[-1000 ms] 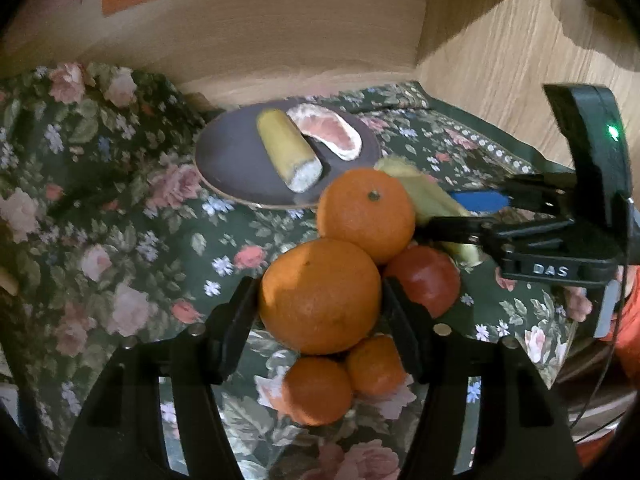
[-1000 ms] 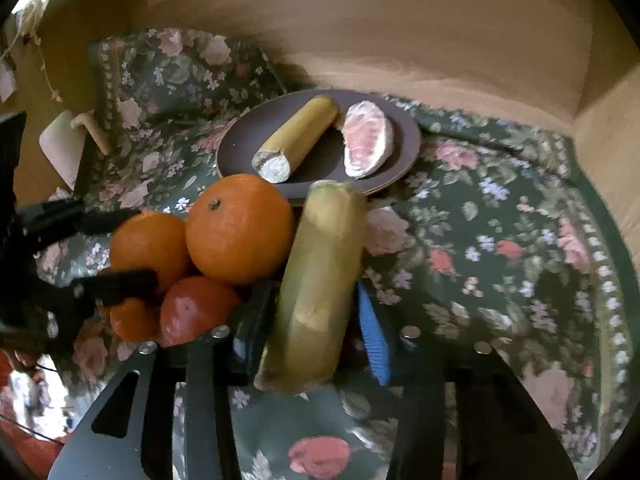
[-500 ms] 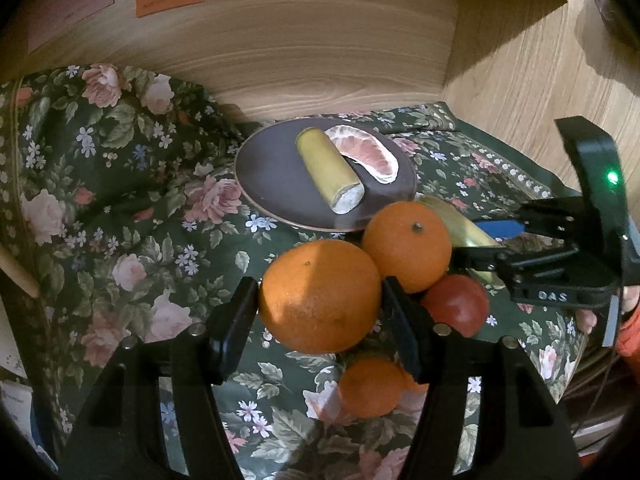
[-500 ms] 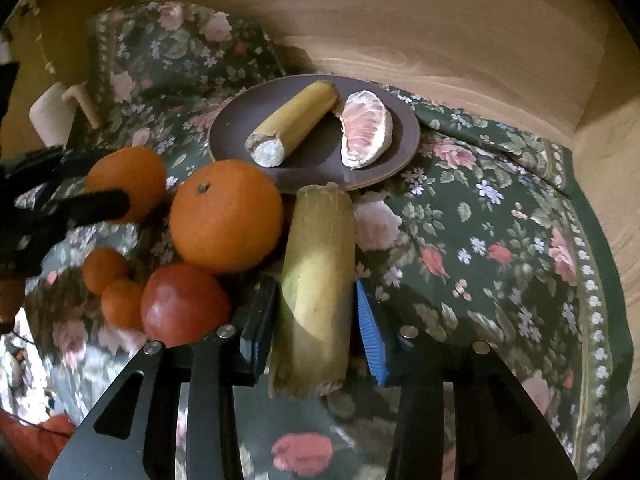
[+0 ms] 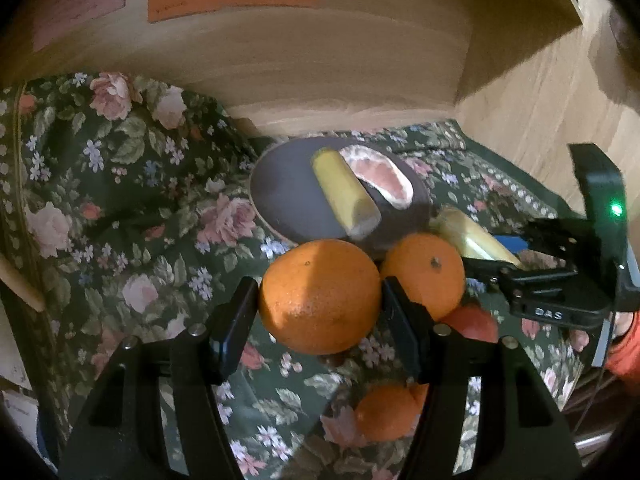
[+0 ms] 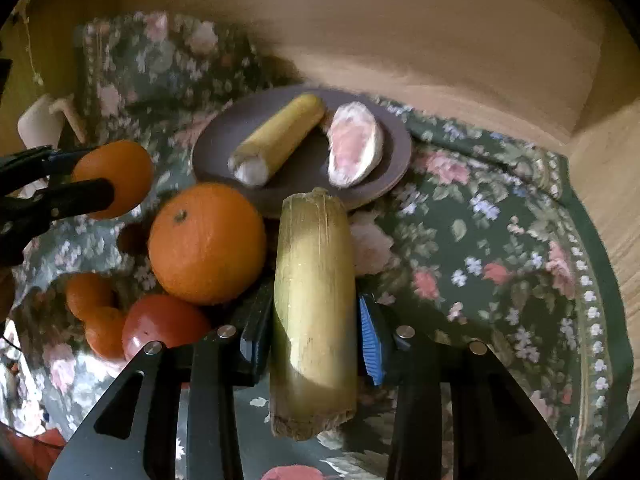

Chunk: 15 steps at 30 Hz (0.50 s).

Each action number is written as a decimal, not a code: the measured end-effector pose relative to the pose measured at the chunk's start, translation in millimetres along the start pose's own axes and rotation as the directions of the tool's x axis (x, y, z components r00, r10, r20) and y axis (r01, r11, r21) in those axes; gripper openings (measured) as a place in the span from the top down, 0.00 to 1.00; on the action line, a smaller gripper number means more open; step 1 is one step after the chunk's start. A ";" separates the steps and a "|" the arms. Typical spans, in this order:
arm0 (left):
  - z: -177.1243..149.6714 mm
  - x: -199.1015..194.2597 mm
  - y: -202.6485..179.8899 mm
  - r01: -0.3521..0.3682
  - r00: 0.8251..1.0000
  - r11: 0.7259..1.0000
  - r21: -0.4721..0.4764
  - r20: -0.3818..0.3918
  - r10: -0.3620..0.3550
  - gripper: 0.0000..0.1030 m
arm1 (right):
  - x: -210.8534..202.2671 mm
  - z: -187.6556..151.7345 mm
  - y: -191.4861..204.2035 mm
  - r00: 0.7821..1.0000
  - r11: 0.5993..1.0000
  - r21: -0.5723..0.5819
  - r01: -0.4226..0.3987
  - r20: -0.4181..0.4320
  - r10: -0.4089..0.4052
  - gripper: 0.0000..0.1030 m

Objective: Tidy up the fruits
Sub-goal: 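Grasp a large orange with the left tool while the right tool lifts the corn cob toward the plate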

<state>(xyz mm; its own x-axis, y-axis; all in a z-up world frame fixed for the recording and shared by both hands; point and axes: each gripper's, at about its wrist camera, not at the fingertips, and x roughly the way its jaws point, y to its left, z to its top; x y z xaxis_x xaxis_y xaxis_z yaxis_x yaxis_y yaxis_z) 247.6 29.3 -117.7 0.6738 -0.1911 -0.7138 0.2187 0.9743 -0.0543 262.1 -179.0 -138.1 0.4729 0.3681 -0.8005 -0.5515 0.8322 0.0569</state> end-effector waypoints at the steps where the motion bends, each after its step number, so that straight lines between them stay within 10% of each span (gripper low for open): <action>1: 3.6 -0.2 1.7 -0.001 1.000 1.000 -0.004 0.006 0.001 0.39 | -4.6 2.1 -1.3 1.000 1.000 0.001 0.012 0.017 -0.012 0.66; 15: 54.5 9.0 8.2 -0.038 0.996 0.999 0.016 0.085 0.037 0.39 | -17.2 51.3 -7.3 0.986 0.999 0.047 0.018 0.162 -0.025 0.66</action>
<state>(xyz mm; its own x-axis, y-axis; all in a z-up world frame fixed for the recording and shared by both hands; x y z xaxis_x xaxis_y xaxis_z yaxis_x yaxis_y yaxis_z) 293.9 29.1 -86.6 0.7393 -0.1646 -0.6530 0.2038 0.9789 -0.0161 293.3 -170.1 -94.1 0.5918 0.4092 -0.6945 -0.5100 0.8573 0.0704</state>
